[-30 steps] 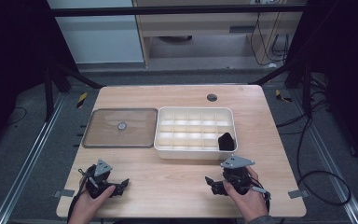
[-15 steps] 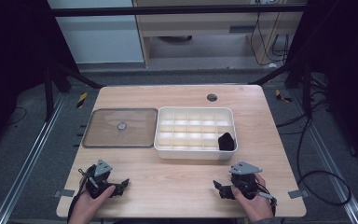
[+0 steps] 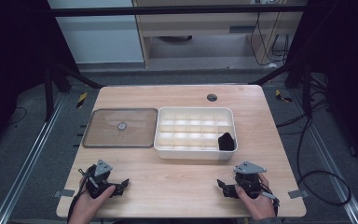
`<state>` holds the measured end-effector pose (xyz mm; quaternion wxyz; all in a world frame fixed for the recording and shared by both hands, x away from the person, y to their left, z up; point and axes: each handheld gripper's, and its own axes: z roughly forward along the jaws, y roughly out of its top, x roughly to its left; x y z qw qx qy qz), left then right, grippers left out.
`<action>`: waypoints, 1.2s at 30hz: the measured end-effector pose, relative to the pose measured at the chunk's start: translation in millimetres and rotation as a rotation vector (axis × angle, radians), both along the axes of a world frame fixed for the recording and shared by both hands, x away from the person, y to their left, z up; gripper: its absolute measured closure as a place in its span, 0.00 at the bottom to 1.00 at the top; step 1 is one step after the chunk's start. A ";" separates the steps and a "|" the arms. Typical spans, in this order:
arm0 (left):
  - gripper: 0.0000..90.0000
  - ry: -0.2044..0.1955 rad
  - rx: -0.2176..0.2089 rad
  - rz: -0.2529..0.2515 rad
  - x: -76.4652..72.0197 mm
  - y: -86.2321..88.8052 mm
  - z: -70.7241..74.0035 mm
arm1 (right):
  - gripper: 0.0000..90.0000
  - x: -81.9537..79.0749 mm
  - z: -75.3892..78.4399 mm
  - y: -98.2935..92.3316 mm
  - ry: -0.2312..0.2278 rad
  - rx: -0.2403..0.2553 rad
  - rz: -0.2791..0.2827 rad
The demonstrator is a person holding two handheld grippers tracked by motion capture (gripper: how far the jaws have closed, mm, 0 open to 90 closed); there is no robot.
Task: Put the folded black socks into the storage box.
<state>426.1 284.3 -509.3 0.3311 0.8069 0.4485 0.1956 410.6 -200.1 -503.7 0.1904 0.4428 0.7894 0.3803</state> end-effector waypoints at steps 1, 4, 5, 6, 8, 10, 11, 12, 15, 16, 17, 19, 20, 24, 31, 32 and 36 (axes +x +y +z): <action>0.00 0.000 0.000 0.000 0.0 0.0 0.0 | 0.10 0.6 -0.4 -0.5 0.001 0.001 -0.004; 0.00 0.000 0.000 0.000 0.0 0.0 0.0 | 0.10 2.9 -2.1 -2.5 0.006 0.005 -0.025; 0.00 0.000 0.000 0.000 0.0 0.0 0.0 | 0.09 4.1 -3.3 -3.1 0.002 0.002 -0.028; 0.00 0.000 0.000 0.000 0.0 0.0 0.0 | 0.09 4.9 -4.5 -3.3 0.004 -0.001 -0.025; 0.00 0.000 0.000 0.000 0.0 0.0 0.0 | 0.09 6.1 -6.0 -2.6 0.009 -0.011 -0.026; 0.00 0.000 0.000 -0.001 0.1 -0.1 0.0 | 0.09 7.0 -6.5 -2.1 0.011 -0.008 -0.028; 0.00 0.001 0.000 0.000 0.1 -0.2 0.0 | 0.09 7.4 -6.7 -1.9 0.012 -0.011 -0.029; 0.00 0.000 0.000 0.000 0.1 -0.2 0.0 | 0.09 7.8 -7.3 -1.3 0.016 -0.007 -0.030; 0.00 -0.001 0.000 0.000 0.1 -0.2 0.0 | 0.09 9.6 -8.4 -1.3 0.022 -0.014 -0.029; 0.00 -0.001 0.000 0.000 0.1 -0.2 -0.1 | 0.08 9.9 -8.3 -1.1 0.024 -0.012 -0.030; 0.00 0.000 0.000 0.000 0.0 -0.2 0.0 | 0.08 10.2 -8.3 -0.8 0.020 -0.013 -0.032; 0.00 -0.001 0.000 0.001 0.0 -0.4 -0.1 | 0.07 11.1 -8.8 0.5 0.034 -0.024 -0.041; 0.00 -0.001 0.000 0.001 0.0 -0.4 -0.1 | 0.07 11.1 -8.8 0.5 0.034 -0.024 -0.041; 0.00 -0.001 0.000 -0.001 0.2 -0.8 -0.1 | 0.04 10.2 -9.5 5.7 0.026 -0.070 -0.043; 0.00 -0.001 0.000 0.003 1.6 -1.9 -0.1 | 0.00 8.3 -10.0 24.7 0.039 -0.071 -0.057; 0.00 -0.001 0.000 0.003 1.6 -1.9 -0.1 | 0.00 8.3 -10.0 24.7 0.039 -0.071 -0.057; 0.00 -0.002 -0.001 0.015 4.6 -2.8 -0.1 | 0.00 8.7 -9.8 23.5 0.043 -0.070 -0.053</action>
